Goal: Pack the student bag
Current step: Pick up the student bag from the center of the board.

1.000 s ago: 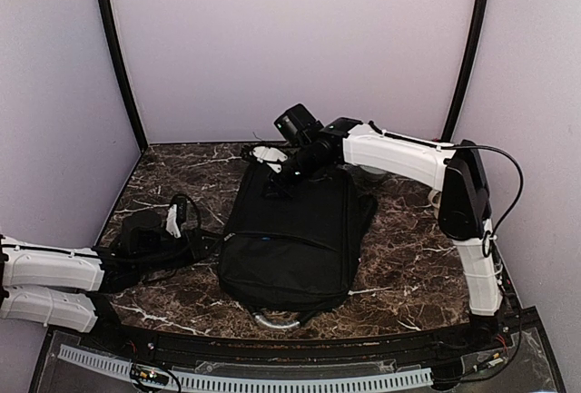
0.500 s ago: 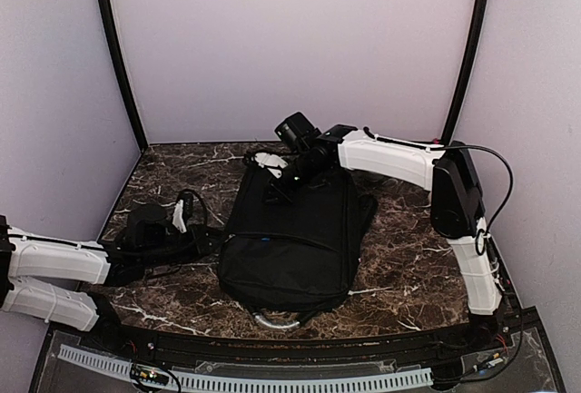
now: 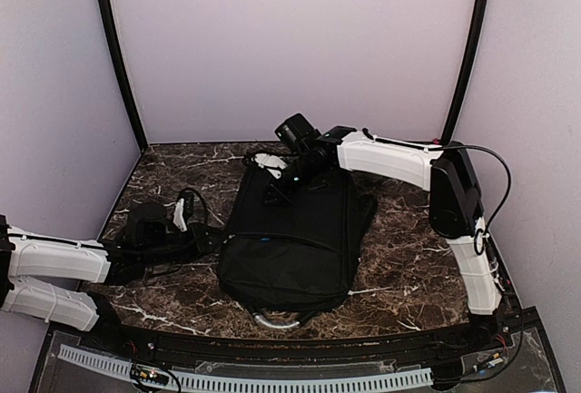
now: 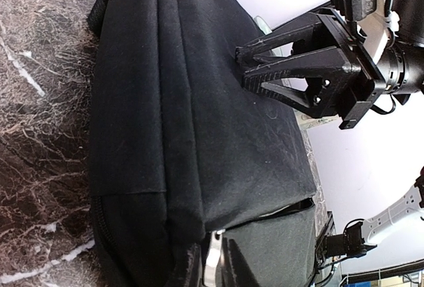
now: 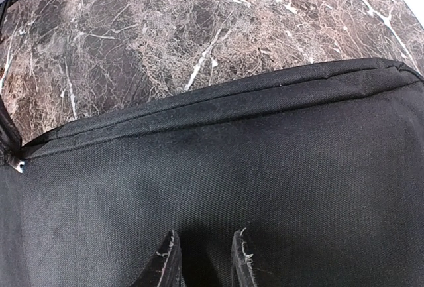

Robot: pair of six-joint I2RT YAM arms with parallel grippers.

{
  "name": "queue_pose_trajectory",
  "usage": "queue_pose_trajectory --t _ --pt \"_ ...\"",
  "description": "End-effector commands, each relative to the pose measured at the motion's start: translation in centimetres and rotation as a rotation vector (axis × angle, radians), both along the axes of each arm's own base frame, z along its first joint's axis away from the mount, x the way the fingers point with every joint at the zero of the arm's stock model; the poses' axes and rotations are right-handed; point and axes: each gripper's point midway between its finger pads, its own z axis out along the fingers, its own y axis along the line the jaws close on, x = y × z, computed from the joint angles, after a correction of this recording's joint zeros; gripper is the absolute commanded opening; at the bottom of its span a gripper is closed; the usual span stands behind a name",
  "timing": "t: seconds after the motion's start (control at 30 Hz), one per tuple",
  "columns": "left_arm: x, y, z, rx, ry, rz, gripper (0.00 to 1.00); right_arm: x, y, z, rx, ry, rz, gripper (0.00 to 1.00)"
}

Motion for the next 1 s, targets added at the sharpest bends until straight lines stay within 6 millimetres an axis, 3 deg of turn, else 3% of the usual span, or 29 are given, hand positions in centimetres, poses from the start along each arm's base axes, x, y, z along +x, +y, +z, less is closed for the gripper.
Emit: queue_pose_trajectory --t 0.0,0.37,0.57,0.63,0.77,0.87,0.97 --pt "0.3 -0.4 0.8 -0.015 0.003 -0.007 0.12 -0.1 -0.1 -2.0 -0.018 0.045 -0.008 0.26" --pt "0.3 -0.7 -0.1 0.026 0.06 -0.023 0.13 -0.1 -0.2 -2.2 -0.019 0.05 -0.012 0.26" --pt "0.4 0.0 2.1 0.08 -0.041 -0.033 0.14 -0.7 -0.1 -0.9 0.002 0.058 0.001 0.26" --pt "0.3 1.1 2.2 0.13 -0.053 -0.003 0.19 -0.8 -0.2 0.4 0.018 0.042 0.002 0.26" --pt "0.0 3.3 1.1 0.215 -0.036 0.059 0.45 -1.7 -0.3 3.2 0.032 -0.04 0.028 0.3" --pt "-0.6 3.3 -0.1 0.24 -0.008 0.028 0.51 -3.9 0.3 4.3 0.01 -0.124 0.095 0.35" --pt "-1.4 2.1 -1.1 0.199 0.004 -0.051 0.53 -7.4 1.3 4.4 -0.025 -0.197 0.201 0.4"
